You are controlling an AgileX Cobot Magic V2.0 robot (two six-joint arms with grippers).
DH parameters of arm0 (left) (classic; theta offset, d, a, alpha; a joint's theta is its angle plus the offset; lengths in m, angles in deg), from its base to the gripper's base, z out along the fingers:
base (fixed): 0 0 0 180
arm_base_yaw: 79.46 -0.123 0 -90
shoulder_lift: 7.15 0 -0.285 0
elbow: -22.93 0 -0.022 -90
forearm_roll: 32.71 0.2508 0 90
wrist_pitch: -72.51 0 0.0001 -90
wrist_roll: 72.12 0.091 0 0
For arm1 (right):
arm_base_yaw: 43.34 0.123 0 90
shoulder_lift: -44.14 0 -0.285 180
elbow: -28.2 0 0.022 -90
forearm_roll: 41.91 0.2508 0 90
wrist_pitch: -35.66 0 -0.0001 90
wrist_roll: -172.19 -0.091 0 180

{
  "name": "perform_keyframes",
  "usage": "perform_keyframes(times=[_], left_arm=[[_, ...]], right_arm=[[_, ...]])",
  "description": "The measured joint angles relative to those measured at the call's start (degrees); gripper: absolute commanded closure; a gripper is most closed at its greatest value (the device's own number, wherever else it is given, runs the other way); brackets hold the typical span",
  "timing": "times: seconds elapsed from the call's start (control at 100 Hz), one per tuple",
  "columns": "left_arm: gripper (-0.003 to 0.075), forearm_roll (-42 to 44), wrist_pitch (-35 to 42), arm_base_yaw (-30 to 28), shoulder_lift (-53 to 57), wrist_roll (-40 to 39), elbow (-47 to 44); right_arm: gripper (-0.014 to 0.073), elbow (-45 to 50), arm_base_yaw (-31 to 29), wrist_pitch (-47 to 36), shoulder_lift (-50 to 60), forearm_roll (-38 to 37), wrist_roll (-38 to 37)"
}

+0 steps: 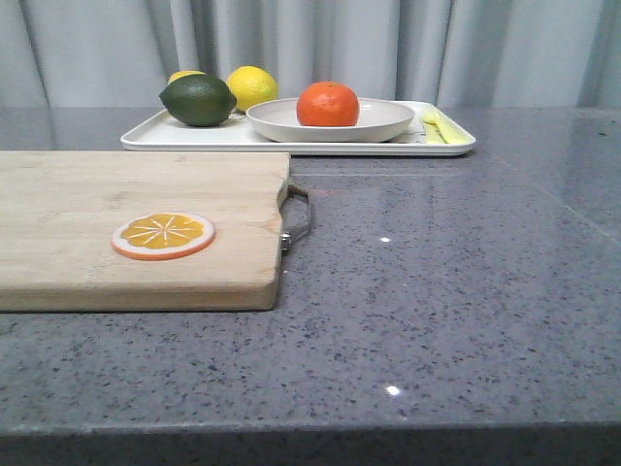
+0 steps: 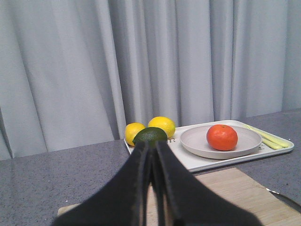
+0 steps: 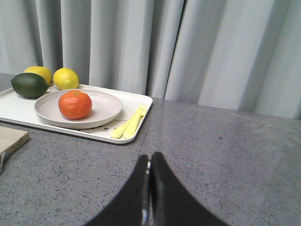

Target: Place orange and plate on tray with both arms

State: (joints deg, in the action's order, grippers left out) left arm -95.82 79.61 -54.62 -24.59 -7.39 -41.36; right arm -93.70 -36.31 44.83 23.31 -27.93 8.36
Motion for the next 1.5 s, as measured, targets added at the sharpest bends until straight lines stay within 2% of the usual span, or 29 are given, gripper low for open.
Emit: perform_keyframes(times=[0.24,0.37,0.44,0.49,0.52,0.53,0.6,0.66,0.71,0.82,1.02,1.2,1.5], left_arm=[[0.074,0.11,0.09,0.0,0.0,0.0,0.0],[0.074,7.22,0.09,0.0,0.0,-1.8,0.0],[0.074,17.03,-0.01,-0.15,0.08,-9.61,0.0],[0.074,27.97,-0.29,-0.55,0.22,-19.2,0.0],[0.074,35.15,-0.57,-0.97,0.33,-27.52,0.0],[0.074,40.54,-0.55,-1.21,0.26,-29.27,0.0],[0.074,54.62,-1.84,-2.99,0.52,-44.87,0.0],[0.074,59.78,-3.79,-4.99,1.15,-53.44,0.0],[0.074,62.8,-6.23,-6.87,1.88,-56.91,-0.11],[0.074,65.15,-9.81,-10.7,4.61,-60.04,-1.65],[0.074,65.94,-10.54,-14.75,9.94,-60.93,-7.89],[0.074,66.07,-11.35,-16.62,9.94,-61.06,-12.89],[0.074,66.19,-12.57,-17.31,9.94,-61.19,-13.03]], right_arm=[[0.0695,0.0,0.0,0.0,0.0,0.0,0.0],[0.0695,0.0,0.0,0.0,0.0,0.0,0.0],[0.0695,0.0,0.0,0.0,0.0,0.0,0.0],[0.0695,0.0,0.0,0.0,0.0,0.0,0.0],[0.0695,0.0,0.0,0.0,0.0,0.0,0.0],[0.0695,0.0,0.0,0.0,0.0,0.0,0.0],[0.0695,0.0,0.0,0.0,0.0,0.0,0.0],[0.0695,0.0,0.0,0.0,0.0,0.0,0.0],[0.0695,0.0,0.0,0.0,0.0,0.0,0.0],[0.0695,0.0,0.0,0.0,0.0,0.0,0.0],[0.0695,0.0,0.0,0.0,0.0,0.0,0.0],[0.0695,0.0,0.0,0.0,0.08,0.0,0.0],[0.0695,0.0,0.0,0.0,0.08,0.0,0.0]])
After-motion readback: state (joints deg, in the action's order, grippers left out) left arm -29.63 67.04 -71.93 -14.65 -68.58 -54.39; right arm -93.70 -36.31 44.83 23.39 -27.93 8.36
